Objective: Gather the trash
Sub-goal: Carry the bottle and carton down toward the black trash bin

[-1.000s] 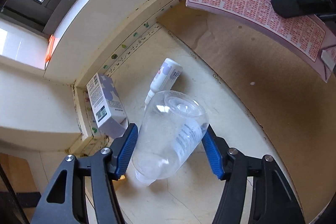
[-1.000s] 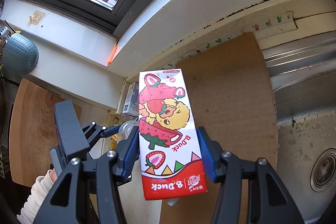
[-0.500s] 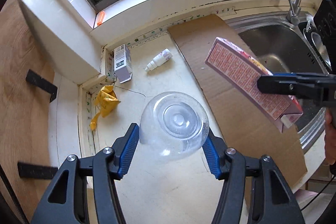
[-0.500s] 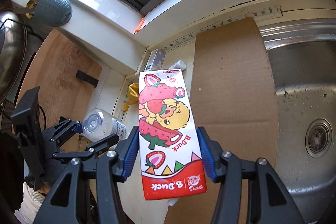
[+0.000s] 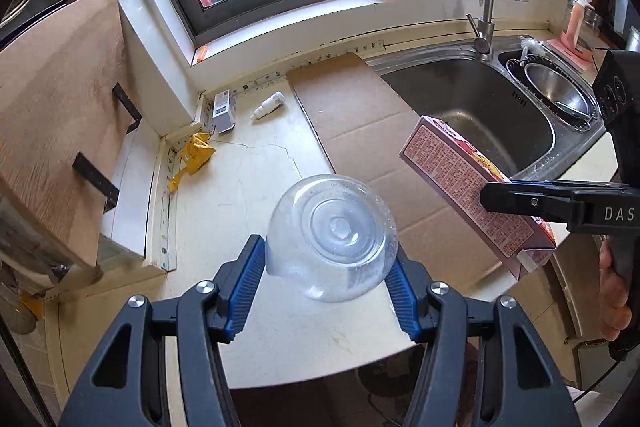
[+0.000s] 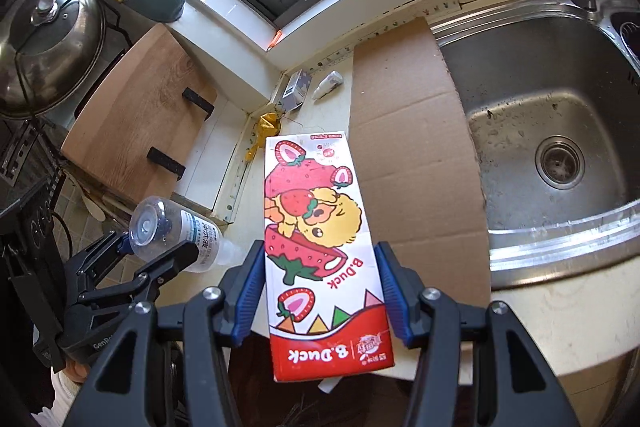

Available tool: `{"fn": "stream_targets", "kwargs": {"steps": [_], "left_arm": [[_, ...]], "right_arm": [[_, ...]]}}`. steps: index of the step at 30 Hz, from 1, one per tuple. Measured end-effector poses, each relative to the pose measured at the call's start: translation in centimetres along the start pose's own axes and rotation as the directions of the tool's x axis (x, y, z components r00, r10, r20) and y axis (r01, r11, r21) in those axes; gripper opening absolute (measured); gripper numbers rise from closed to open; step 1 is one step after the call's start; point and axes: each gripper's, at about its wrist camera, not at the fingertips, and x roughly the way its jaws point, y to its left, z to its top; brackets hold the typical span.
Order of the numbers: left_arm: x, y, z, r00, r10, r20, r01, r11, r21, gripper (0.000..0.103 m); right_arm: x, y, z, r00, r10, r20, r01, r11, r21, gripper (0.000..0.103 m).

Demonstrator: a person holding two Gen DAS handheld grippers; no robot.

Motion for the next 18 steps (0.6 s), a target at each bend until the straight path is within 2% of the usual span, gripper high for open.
{"fn": "stream_targets", "kwargs": {"steps": [8,18], "left_arm": [[-5.3,-2.6,-7.3,0.999,-0.047,0.022,0.049,0.996,-0.076,0.057],[-9.2,-6.5,-13.4,0.994,-0.109,0.023,0.111,0.989,-0.095,0.057]], "right_arm": [[-4.0,1.7,-7.2,1.0,-0.008,0.0,0.008,0.999,-0.033,0.054],[-5.8,3.4,-13.7,0.996,-0.013,-0.093,0.001,0.992,-0.126,0.054]]}}
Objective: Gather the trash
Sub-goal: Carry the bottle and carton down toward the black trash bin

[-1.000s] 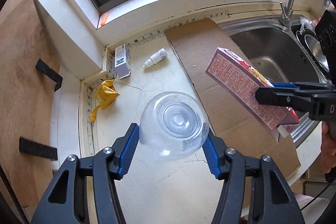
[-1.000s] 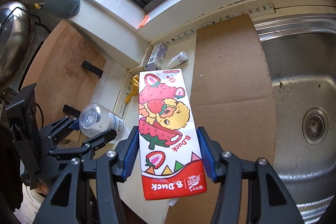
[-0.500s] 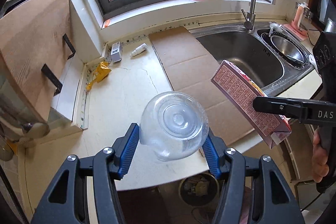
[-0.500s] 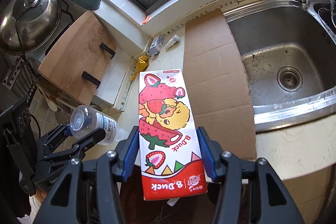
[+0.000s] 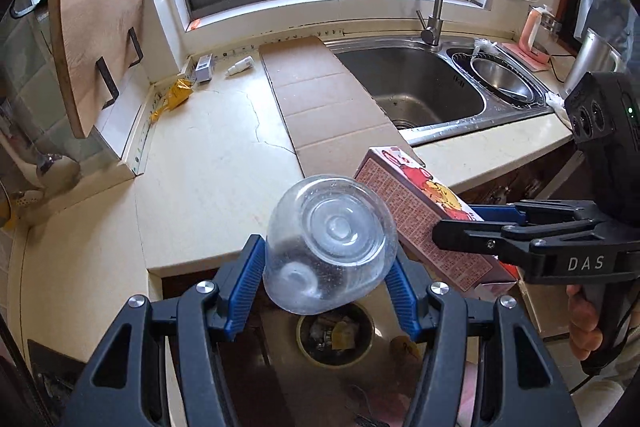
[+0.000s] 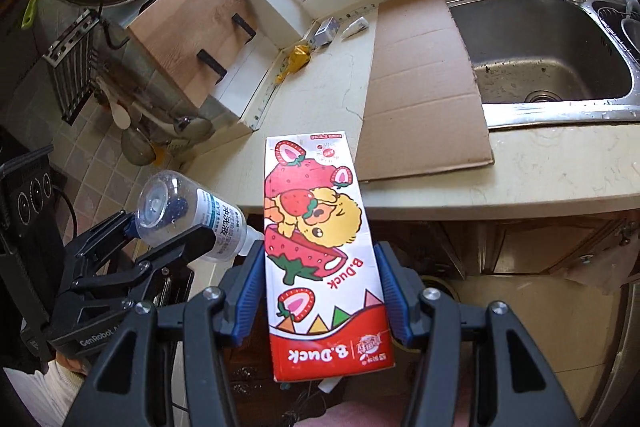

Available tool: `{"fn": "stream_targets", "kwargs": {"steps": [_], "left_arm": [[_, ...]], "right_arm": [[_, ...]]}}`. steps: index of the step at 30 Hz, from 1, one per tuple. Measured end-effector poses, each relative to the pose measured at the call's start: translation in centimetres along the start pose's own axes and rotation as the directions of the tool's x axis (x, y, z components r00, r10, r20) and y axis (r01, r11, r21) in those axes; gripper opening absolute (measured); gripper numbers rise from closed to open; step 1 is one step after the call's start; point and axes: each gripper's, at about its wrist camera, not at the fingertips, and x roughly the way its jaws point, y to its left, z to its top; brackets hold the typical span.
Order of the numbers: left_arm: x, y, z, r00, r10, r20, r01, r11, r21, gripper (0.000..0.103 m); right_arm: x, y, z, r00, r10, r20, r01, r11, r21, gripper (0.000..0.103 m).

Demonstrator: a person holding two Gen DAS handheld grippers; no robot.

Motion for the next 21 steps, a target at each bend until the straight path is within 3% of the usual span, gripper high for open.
{"fn": "stream_targets", "kwargs": {"steps": [5,11,21], "left_arm": [[0.4,-0.3,-3.0,0.999,-0.015,-0.049,0.012,0.998,-0.061,0.057],[3.0,0.0,-6.2,0.989,-0.012,-0.145,-0.003,0.994,-0.105,0.057],[10.6,0.0,-10.9,0.971,-0.034,-0.236,-0.008,0.984,-0.178,0.057]], "right_arm": [[0.3,-0.1,-2.2,0.998,-0.002,-0.063,-0.002,0.998,-0.061,0.054],[2.2,-2.2,-4.3,0.988,-0.009,-0.151,0.003,0.999,-0.046,0.054],[10.3,-7.8,-8.8,0.941,-0.065,-0.333,0.068,0.998,-0.003,0.054]]}}
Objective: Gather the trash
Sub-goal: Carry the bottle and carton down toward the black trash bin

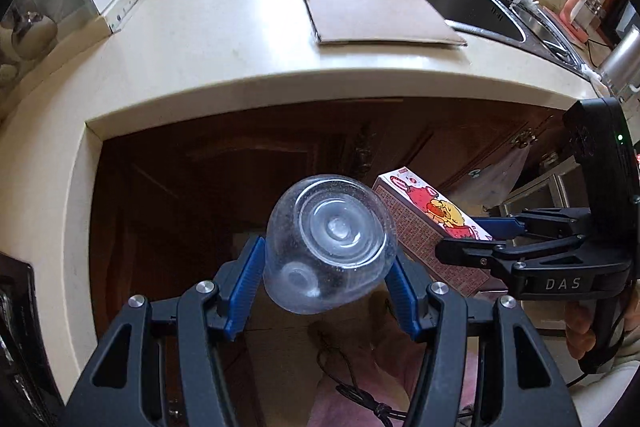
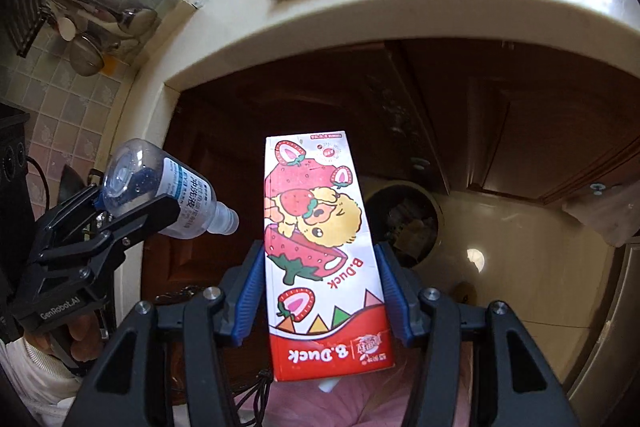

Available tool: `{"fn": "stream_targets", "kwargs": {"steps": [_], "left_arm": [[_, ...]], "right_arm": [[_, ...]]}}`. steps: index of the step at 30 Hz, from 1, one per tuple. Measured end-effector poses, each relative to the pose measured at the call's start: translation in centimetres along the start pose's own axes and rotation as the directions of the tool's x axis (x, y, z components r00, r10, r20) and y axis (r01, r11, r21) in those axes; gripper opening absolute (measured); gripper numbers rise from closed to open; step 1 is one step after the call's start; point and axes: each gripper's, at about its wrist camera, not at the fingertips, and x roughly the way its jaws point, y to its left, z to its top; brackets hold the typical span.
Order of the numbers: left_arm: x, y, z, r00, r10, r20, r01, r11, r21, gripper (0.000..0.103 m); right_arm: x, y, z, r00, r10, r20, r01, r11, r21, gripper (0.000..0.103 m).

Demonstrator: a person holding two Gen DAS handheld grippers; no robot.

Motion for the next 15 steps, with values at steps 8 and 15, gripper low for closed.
{"fn": "stream_targets", "kwargs": {"steps": [8,15], "left_arm": [[11.4,1.4,-3.4,0.996,0.009,-0.085,-0.018,0.994,-0.105,0.057],[19.7,3.2,-5.5,0.992,-0.002,-0.126,-0.018,0.987,-0.159,0.057]], "right_arm": [[11.8,-6.7,-1.2,0.983,-0.041,-0.177,0.063,0.991,0.122,0.054],[21.8,-12.0,-2.1,0.951,-0.032,-0.309,0.115,0.96,0.254,0.054]]}}
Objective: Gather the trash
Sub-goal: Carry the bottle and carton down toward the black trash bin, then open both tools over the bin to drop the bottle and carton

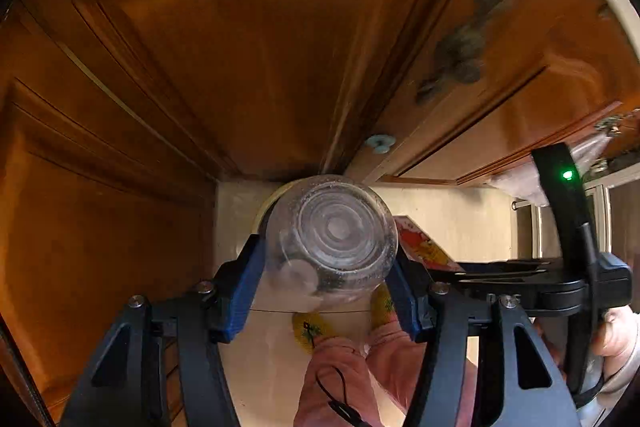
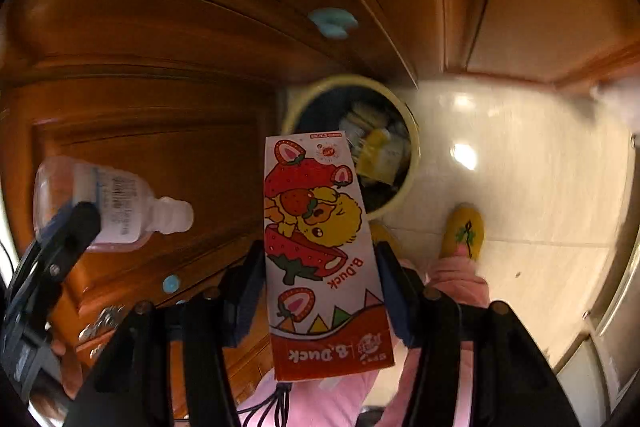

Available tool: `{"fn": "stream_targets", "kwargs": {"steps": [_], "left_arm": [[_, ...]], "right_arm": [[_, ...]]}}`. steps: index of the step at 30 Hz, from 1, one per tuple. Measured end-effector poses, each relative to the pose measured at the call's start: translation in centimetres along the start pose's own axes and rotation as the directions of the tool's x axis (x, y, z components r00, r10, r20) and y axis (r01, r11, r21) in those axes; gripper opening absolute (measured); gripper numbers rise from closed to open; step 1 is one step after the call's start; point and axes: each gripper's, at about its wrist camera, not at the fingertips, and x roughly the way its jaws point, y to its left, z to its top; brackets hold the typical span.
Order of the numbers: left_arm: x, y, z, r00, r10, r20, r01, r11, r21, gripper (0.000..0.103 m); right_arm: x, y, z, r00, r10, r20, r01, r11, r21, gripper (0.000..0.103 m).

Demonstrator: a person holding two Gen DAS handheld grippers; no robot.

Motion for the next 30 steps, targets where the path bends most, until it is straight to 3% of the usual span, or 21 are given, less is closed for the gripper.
{"fn": "stream_targets", "kwargs": {"steps": [6,11,14,16,24,30], "left_arm": [[5.1,1.6,0.0,0.998,-0.03,-0.051,0.028,0.999,-0.046,0.059],[6.5,2.1,-0.6,0.997,-0.026,-0.077,0.022,0.999,-0.042,0.06],[6.5,2.3,-0.8,0.996,-0.013,-0.091,0.011,1.0,-0.029,0.068],[6.9,2.5,-1.0,0.995,-0.008,-0.102,0.006,1.0,-0.016,0.068],[5.3,3.4,-1.3,0.993,0.028,-0.112,-0.03,0.999,-0.018,0.068],[1.2,3.1,-0.9,0.997,0.037,-0.071,-0.037,0.999,-0.009,0.068]], "right_arm": [[4.9,-1.4,2.2,0.999,0.008,-0.048,-0.004,0.997,0.072,0.055],[7.3,-2.3,3.4,0.994,0.025,-0.11,-0.011,0.991,0.131,0.057],[7.4,-2.3,3.6,0.995,0.039,-0.088,-0.025,0.988,0.154,0.061],[7.1,-2.4,3.5,0.996,0.052,-0.07,-0.04,0.985,0.17,0.064],[5.5,-0.6,2.2,0.999,0.012,-0.031,-0.009,0.993,0.118,0.064],[2.2,1.7,-0.3,1.0,-0.015,0.019,0.014,0.999,0.041,0.064]]}}
